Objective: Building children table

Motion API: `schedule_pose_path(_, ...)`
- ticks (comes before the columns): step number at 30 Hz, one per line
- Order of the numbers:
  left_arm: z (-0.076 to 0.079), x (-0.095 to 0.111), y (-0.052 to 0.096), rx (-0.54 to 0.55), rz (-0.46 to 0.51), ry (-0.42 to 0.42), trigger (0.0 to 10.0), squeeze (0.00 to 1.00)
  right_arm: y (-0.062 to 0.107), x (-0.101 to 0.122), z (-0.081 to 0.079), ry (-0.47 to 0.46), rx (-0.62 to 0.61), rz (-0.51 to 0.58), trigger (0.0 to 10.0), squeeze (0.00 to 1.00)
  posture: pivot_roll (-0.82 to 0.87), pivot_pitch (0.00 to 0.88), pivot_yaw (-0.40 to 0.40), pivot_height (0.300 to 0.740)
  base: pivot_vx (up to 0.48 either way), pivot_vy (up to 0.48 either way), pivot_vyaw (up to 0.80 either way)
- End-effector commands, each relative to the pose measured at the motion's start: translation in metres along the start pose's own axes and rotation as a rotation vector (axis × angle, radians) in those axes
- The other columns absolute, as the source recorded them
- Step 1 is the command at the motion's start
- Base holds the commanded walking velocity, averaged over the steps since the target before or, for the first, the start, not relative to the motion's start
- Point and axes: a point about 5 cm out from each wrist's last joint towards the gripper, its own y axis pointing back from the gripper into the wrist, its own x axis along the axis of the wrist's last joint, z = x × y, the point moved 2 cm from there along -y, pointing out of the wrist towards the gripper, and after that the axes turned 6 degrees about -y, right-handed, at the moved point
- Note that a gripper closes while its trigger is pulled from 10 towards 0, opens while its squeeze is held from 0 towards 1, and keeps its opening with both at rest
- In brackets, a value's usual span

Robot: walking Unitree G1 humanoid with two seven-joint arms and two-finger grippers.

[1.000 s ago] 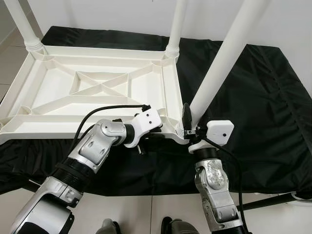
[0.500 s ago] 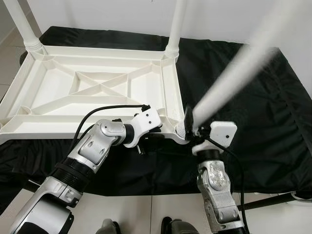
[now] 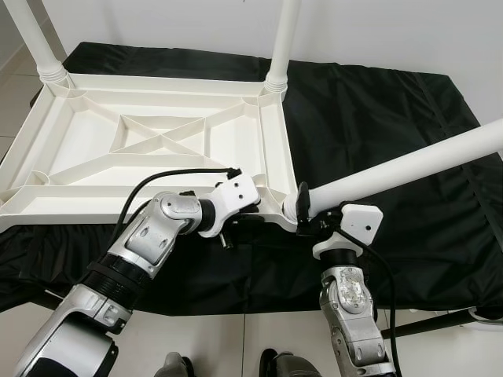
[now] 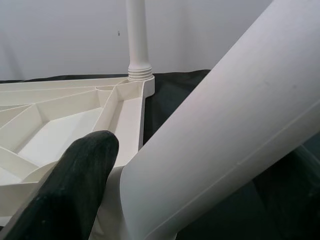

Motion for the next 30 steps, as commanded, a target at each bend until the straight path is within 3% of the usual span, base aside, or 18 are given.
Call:
schedule_pose_path(1,-0.005,0.014,0.004,-0.007,0.042,-0.054,10.0,0.00,0.006,-0.013,0.003,-0.004,-0.029,-0.058,10.0,0.00,-0.04,0.156,-0.017,0.740,0.000,0.000,0.00)
schedule_pose_path(4,-0.006,0.014,0.004,-0.006,0.041,-0.054,10.0,0.00,0.005,-0.010,0.003,-0.007,-0.027,-0.045,10.0,0.00,-0.04,0.156,-0.017,0.740,0.000,0.000,0.00)
schedule_pose_path(5,-0.006,0.013,0.004,-0.006,0.040,-0.054,10.0,0.00,0.004,-0.008,0.004,-0.013,-0.030,-0.037,0.0,0.00,-0.04,0.157,-0.016,0.740,0.000,0.000,0.00)
schedule_pose_path(23,-0.007,0.013,0.004,-0.003,0.041,-0.053,10.0,0.00,-0.006,-0.004,0.003,-0.041,-0.006,-0.029,0.0,0.00,-0.05,0.157,-0.022,0.740,0.000,0.000,0.00)
schedule_pose_path(24,-0.007,0.014,0.004,-0.002,0.041,-0.053,10.0,0.00,-0.008,-0.003,0.001,-0.039,0.015,-0.026,9.1,0.00,-0.05,0.156,-0.024,0.740,0.000,0.000,0.00)
schedule_pose_path(25,-0.007,0.014,0.004,-0.002,0.041,-0.053,10.0,0.00,-0.008,-0.003,0.001,-0.039,0.015,-0.026,9.1,0.00,-0.05,0.156,-0.024,0.740,0.000,0.000,0.00)
schedule_pose_path(26,-0.008,0.014,0.004,0.001,0.042,-0.053,10.0,0.00,-0.011,-0.003,0.000,-0.038,0.046,-0.031,10.0,0.00,-0.05,0.155,-0.027,0.740,0.000,0.000,0.00)
schedule_pose_path(30,-0.009,0.015,0.004,0.005,0.044,-0.054,10.0,0.00,-0.015,-0.004,-0.003,-0.036,0.110,-0.043,10.0,0.00,-0.05,0.153,-0.030,0.740,0.000,0.000,0.00)
